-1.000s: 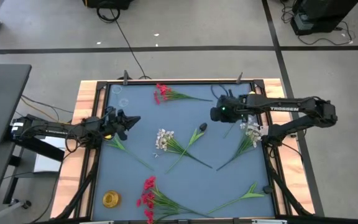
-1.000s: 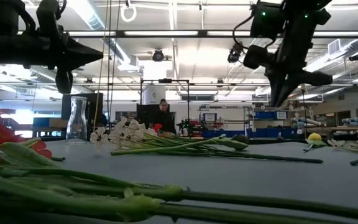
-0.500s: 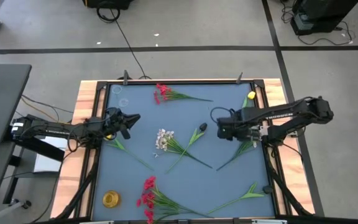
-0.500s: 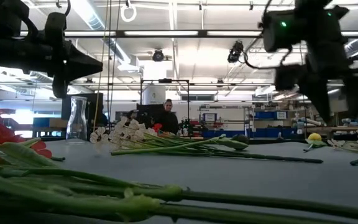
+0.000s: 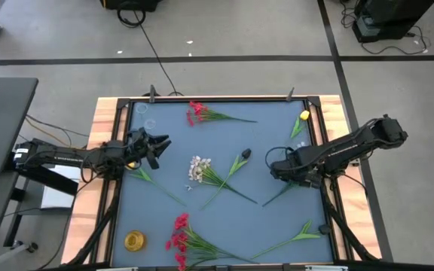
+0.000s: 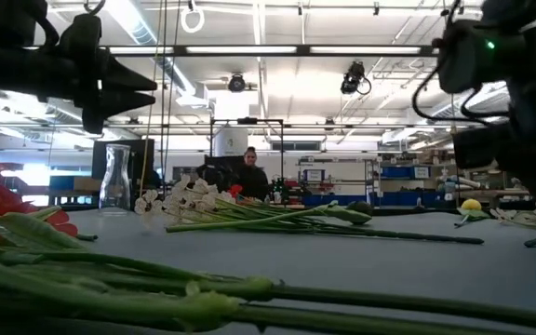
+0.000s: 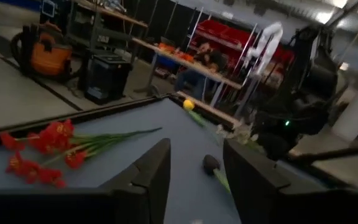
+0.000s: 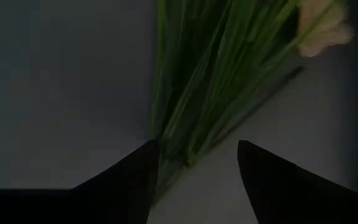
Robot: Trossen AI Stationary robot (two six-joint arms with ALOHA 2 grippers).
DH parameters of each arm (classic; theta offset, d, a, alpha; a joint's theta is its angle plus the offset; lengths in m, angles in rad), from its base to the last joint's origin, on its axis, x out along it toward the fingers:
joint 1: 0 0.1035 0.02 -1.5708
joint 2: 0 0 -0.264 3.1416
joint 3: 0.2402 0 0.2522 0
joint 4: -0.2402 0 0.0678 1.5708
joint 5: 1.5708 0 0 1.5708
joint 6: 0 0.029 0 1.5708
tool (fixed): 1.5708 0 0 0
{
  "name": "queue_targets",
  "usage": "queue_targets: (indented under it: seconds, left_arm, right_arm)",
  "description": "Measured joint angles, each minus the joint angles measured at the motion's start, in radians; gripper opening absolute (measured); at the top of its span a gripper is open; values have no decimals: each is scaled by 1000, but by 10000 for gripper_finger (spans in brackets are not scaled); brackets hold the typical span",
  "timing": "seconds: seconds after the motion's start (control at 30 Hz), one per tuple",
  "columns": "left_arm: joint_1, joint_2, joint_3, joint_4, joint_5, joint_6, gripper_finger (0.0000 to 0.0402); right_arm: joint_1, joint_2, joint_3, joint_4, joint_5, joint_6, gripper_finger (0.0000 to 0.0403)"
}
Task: Sort flowers into vase by color
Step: Put the right white flowers into the transparent vase
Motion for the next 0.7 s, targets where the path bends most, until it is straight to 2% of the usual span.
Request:
queue_targets:
  seconds: [0.13, 0.27, 0.4, 0.5, 0.53, 0.7]
  left_arm:
    - [0, 0, 11, -15, 0, 15, 168]
    - [0, 0, 11, -18, -30, -12, 169]
    - [0, 0, 11, -15, -95, -24, 169]
    - [0, 0, 11, -15, -101, -37, 169]
    - [0, 0, 11, -15, -95, -49, 169]
    - [-1, 0, 11, -19, -16, -103, 169]
  right_arm:
    - [15, -8, -75, 114, 44, 104, 226]
    - [15, -8, -75, 111, 76, 25, 199]
    - [16, -7, -74, 118, 100, -36, 113]
    - [33, -4, -65, 119, 138, -30, 34]
    - [38, -4, -60, 120, 148, -36, 21]
    - [75, -4, -8, 139, 226, -57, 31]
